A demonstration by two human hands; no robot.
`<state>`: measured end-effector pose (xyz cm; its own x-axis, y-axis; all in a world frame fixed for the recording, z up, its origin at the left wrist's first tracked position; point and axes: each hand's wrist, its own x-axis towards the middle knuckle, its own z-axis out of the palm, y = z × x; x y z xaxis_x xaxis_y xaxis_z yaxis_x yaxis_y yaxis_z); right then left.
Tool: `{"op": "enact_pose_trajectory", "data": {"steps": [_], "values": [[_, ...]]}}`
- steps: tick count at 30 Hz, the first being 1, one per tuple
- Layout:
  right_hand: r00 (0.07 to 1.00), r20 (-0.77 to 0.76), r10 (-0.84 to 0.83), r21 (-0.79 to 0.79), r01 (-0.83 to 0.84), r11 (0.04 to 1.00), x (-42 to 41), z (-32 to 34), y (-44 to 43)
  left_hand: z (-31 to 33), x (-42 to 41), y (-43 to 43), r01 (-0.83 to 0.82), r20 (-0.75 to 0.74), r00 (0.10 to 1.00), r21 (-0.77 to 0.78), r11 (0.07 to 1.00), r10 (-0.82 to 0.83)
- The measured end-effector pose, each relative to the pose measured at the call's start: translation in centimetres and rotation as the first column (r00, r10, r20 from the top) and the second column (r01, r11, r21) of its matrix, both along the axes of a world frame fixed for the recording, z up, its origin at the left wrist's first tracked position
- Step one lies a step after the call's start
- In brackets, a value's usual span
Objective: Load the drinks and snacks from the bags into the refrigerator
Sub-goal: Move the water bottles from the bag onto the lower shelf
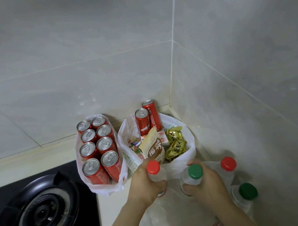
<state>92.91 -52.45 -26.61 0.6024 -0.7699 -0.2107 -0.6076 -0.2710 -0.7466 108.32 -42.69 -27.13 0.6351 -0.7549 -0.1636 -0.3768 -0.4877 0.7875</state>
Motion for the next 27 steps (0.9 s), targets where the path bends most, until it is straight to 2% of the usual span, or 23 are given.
{"op": "enact_pose_trajectory", "data": {"steps": [3, 6, 11, 19, 23, 27], "values": [[0.998, -0.045, -0.045, 0.007, 0.045, 0.999, -0.3, 0.1, 0.1, -0.1, -0.6, 1.3, -0.045, -0.071, 0.997, -0.057, 0.997, 0.041], [0.998, 0.005, -0.07, 0.045, 0.07, 0.997, -1.0, 0.9, 0.3, 0.6, -1.2, 2.3, -0.076, -0.143, 0.988, -0.124, 0.989, 0.058], [0.994, 0.093, -0.055, -0.047, 0.06, 0.997, -1.0, 3.7, 0.8, 3.2, -1.6, 3.5, -0.122, -0.154, 0.984, -0.238, 0.964, 0.087], [0.953, 0.3, -0.026, -0.18, 0.083, 0.98, -0.4, 10.9, 2.3, 10.0, -1.0, 6.0, -0.094, -0.049, 0.995, -0.42, 0.902, 0.081], [0.886, 0.464, 0.016, -0.2, 0.087, 0.976, 0.5, 14.9, 3.7, 14.5, -0.6, 7.4, -0.102, 0.04, 0.989, -0.505, 0.857, 0.141], [0.818, 0.565, 0.108, -0.257, 0.05, 0.965, 1.7, 19.1, 5.6, 18.6, 0.1, 9.5, -0.108, 0.134, 0.967, -0.563, 0.819, 0.219]]}}
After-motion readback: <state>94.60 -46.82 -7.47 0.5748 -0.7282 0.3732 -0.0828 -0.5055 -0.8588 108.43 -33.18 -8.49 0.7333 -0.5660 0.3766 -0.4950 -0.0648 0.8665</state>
